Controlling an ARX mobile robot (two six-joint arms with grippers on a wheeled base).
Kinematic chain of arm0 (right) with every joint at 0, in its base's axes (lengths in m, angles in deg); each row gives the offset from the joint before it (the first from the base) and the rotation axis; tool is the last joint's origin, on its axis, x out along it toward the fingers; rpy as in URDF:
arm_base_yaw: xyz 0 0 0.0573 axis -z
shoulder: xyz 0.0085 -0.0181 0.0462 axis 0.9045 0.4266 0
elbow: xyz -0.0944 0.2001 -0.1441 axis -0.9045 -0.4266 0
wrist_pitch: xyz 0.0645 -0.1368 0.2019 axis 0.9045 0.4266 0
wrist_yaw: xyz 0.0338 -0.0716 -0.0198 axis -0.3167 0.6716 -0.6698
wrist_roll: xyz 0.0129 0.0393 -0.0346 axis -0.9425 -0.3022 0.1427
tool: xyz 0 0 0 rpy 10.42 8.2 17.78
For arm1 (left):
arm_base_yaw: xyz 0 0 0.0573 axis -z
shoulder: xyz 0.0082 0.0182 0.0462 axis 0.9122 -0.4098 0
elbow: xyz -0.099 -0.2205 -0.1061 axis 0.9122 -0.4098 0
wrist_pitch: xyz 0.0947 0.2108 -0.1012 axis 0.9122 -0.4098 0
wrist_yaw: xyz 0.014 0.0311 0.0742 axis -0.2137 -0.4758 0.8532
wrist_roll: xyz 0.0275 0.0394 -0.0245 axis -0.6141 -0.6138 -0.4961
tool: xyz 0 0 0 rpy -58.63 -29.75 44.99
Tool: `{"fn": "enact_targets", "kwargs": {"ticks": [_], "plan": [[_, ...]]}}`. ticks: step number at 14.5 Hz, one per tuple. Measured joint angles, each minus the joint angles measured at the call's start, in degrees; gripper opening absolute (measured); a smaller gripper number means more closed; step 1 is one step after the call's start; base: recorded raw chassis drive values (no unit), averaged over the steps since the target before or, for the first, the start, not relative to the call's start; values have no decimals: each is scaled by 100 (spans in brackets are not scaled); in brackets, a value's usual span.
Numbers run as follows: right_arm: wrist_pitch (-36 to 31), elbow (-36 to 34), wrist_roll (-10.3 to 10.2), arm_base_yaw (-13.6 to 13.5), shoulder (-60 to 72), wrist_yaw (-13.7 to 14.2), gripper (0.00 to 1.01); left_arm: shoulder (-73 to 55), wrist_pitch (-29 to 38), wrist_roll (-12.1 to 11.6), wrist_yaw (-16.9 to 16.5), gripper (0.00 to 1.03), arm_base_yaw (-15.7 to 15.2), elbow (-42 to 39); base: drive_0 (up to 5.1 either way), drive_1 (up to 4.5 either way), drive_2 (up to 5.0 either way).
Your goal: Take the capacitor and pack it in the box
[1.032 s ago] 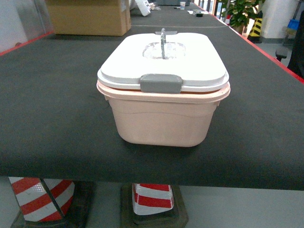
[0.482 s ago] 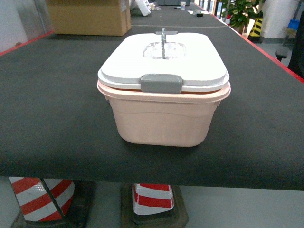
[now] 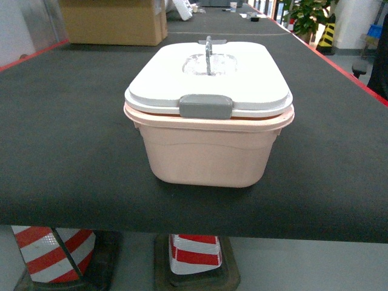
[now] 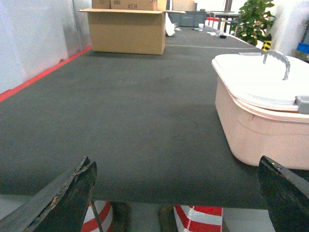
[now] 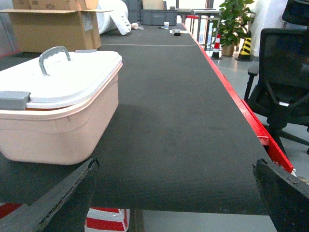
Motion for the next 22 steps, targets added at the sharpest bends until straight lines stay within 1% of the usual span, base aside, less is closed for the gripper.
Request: {"fn": "enact_targets", "kwargs": {"ticks": [22], "plan": [[-2,2,2,0,0,0,98,0,0,-2,0,98,0,0,0,0,0]]}}
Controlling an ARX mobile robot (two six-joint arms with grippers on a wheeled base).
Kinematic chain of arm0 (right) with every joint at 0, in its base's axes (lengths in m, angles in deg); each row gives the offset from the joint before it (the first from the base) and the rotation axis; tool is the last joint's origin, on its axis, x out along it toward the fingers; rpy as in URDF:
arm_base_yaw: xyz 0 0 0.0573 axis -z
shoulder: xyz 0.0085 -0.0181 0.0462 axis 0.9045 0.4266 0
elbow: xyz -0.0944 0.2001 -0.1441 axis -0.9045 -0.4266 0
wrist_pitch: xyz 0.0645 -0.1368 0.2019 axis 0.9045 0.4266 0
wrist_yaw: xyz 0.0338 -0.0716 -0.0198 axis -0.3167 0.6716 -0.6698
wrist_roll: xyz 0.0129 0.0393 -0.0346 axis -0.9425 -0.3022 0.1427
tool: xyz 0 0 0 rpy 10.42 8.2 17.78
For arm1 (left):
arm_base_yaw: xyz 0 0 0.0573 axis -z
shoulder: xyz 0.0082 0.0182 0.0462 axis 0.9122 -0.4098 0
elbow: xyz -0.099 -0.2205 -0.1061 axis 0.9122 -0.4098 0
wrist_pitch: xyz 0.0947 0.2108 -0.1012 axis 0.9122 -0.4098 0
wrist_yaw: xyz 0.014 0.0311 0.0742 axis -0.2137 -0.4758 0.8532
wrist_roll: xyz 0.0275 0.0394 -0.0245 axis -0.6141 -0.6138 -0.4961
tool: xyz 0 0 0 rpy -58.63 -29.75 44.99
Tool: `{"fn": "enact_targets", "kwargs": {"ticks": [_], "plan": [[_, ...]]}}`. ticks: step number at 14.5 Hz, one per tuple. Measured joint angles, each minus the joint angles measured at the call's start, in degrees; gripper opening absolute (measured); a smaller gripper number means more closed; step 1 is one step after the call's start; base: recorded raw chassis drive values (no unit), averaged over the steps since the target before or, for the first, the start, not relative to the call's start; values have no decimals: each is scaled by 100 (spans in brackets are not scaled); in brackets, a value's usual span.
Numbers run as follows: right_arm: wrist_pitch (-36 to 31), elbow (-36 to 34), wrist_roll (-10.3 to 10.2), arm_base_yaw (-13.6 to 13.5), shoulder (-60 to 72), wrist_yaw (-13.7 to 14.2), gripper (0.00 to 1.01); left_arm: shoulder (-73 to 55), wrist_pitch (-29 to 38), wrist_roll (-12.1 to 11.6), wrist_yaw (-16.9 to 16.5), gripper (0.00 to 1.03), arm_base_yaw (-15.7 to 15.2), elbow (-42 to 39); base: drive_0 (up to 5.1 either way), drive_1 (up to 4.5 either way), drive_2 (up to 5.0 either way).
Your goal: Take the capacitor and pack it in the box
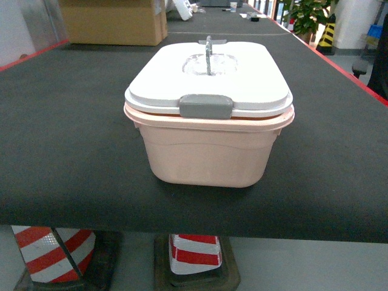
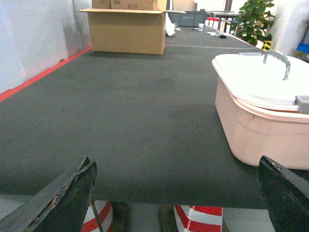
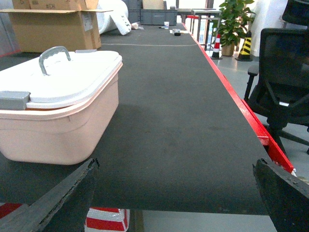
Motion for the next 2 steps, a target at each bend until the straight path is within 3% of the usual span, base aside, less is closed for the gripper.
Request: {"fn": "enact_targets", "kwargs": {"ticks": [2], "plan": [[2,0,-2,0,0,0,98,0,0,0,0,98,0,0,0,0,0]]}}
